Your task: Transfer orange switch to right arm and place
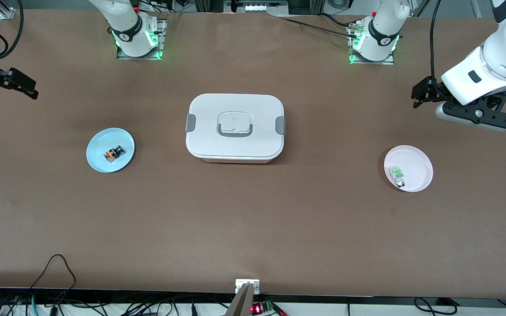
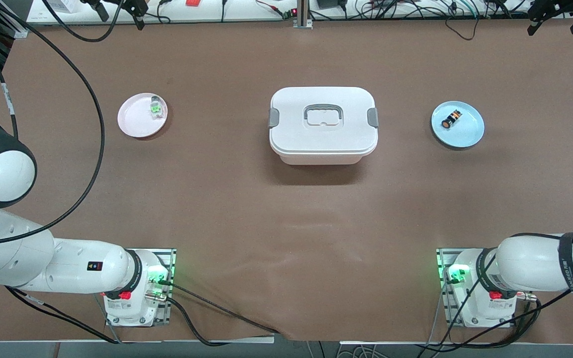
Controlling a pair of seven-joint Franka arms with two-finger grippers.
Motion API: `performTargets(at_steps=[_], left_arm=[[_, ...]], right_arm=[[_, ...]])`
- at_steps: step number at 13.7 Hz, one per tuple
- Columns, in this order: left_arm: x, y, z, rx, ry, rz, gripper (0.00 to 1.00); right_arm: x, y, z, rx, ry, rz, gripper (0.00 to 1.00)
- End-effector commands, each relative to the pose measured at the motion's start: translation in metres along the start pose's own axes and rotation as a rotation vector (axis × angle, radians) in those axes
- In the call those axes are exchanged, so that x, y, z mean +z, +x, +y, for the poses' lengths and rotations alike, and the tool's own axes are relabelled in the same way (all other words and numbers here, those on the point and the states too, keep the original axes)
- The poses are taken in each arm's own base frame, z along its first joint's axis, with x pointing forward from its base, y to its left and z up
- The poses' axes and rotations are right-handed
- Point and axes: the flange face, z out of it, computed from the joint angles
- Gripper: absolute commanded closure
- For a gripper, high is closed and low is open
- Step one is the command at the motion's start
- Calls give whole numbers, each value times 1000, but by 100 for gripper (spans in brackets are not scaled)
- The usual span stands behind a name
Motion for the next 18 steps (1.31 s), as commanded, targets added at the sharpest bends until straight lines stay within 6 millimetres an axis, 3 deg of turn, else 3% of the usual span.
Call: performTargets(at_steps=[1, 5, 18], left_arm=[[-5, 5, 9, 16, 29, -1, 0], [-6, 4, 10, 19, 29, -4, 0], [-9, 3, 11, 14, 18, 5, 0]], right_arm=[[-4, -15, 5, -8, 24, -9, 0], [-9, -9, 15, 14, 77, 3, 0], [-19, -8, 10, 6, 71, 5, 0]])
